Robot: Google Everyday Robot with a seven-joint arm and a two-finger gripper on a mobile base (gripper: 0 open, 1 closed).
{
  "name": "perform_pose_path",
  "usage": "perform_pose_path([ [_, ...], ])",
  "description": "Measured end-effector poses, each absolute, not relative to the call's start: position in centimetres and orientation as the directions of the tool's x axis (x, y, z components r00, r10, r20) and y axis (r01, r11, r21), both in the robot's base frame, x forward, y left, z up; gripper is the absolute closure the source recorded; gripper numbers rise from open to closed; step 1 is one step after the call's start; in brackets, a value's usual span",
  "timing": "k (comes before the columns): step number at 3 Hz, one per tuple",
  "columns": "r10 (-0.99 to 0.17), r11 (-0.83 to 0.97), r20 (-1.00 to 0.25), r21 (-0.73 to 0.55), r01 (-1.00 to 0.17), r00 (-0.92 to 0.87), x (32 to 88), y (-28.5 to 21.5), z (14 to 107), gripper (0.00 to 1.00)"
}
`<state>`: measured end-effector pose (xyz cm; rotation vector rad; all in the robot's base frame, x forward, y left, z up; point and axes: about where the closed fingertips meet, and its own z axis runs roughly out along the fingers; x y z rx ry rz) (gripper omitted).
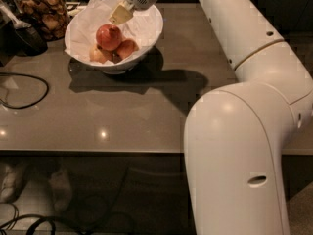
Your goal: Pick apple from white bowl
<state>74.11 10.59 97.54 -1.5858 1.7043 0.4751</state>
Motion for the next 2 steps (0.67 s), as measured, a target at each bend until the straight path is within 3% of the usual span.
perform_pose_path([
  [2, -0.685, 0.164, -0.727, -0.216, -0.963, 0.046, 74.11, 10.59, 97.54, 0.36],
])
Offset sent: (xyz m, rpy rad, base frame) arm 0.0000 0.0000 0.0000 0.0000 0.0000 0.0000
